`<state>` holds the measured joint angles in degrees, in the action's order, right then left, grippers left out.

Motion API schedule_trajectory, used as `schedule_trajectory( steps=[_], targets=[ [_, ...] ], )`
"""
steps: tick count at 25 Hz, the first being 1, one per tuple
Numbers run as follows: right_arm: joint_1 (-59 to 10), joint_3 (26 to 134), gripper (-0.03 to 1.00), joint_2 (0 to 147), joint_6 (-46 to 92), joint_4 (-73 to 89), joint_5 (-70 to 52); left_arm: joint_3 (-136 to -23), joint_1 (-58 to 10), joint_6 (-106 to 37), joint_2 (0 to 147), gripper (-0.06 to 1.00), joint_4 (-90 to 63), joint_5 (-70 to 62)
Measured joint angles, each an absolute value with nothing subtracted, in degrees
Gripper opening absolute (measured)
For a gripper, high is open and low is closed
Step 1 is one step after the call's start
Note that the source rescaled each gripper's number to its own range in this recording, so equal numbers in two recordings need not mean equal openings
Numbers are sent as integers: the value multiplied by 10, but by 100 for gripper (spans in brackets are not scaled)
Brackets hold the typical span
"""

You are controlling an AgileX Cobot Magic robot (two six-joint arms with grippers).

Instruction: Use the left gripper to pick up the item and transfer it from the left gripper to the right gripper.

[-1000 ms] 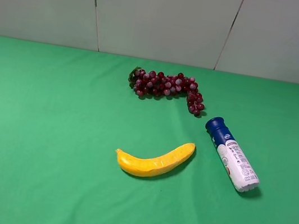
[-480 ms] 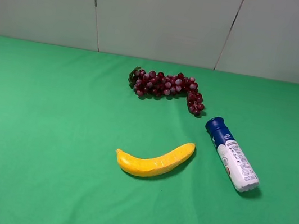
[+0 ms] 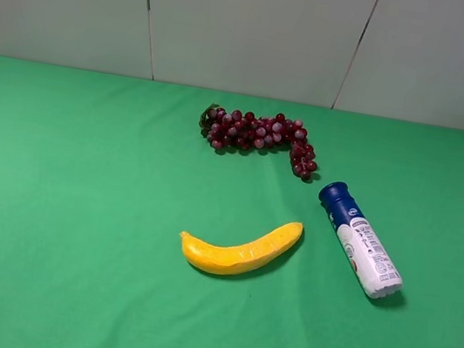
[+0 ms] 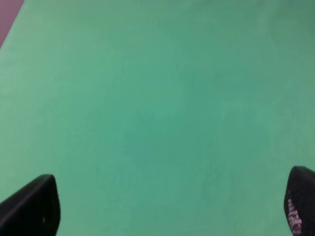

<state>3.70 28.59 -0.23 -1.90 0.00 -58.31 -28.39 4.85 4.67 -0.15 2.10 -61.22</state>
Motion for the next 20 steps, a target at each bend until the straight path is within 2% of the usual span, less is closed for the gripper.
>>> schedule_trajectory(
  steps=[20],
  targets=[
    [38,286,100,-2,-19,0,-582,-284,49,47,-2,85,21,-612]
  ],
)
